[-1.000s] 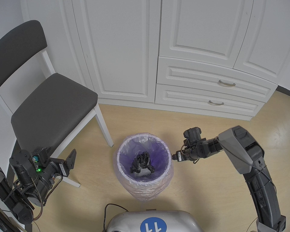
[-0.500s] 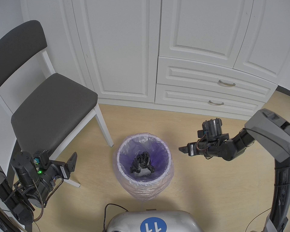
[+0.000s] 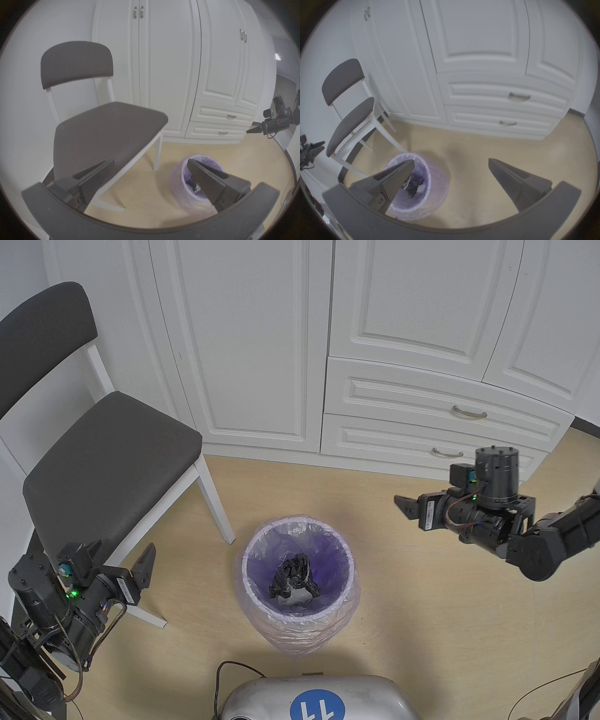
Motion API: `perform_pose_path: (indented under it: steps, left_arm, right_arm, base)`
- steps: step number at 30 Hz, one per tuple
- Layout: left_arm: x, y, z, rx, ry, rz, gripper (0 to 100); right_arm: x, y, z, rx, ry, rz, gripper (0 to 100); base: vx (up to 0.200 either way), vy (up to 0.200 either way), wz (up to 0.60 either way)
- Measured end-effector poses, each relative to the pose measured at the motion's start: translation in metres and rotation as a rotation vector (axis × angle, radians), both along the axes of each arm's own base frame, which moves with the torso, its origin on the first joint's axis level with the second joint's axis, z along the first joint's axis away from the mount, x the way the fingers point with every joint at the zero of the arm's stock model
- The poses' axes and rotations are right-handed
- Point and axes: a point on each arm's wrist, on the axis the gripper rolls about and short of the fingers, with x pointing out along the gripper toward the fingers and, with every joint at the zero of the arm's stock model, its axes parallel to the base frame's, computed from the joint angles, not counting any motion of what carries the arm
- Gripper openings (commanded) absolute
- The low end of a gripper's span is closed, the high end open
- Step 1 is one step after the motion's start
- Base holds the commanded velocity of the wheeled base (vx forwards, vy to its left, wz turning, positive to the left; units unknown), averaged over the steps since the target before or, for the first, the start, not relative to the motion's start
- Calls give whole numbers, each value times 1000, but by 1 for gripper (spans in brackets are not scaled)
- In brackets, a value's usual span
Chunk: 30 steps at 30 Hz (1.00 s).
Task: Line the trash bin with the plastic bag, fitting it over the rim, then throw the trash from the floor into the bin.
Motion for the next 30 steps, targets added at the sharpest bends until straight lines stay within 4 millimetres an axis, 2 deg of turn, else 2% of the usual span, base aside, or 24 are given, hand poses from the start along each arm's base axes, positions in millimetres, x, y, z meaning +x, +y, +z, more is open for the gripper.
perform_pose_path:
  steps: [8, 15, 23, 30]
  left_arm:
    - [-22, 9, 31, -25, -164, 7, 100]
    - [-39, 17, 47, 46, -246, 31, 100]
    - [-45, 25, 74, 123, -224, 75, 100]
    - [-66, 33, 104, 157, -141, 87, 100]
  right_arm:
    - [-44, -20, 61, -29, -197, -128, 100]
    - [-90, -54, 105, 26, -344, -204, 100]
    - [-145, -82, 130, 82, -474, -248, 100]
    - [-180, -101, 136, 89, -530, -285, 100]
  base:
    - [0, 0, 0]
    - [0, 0, 0]
    - [0, 0, 0]
    - [0, 0, 0]
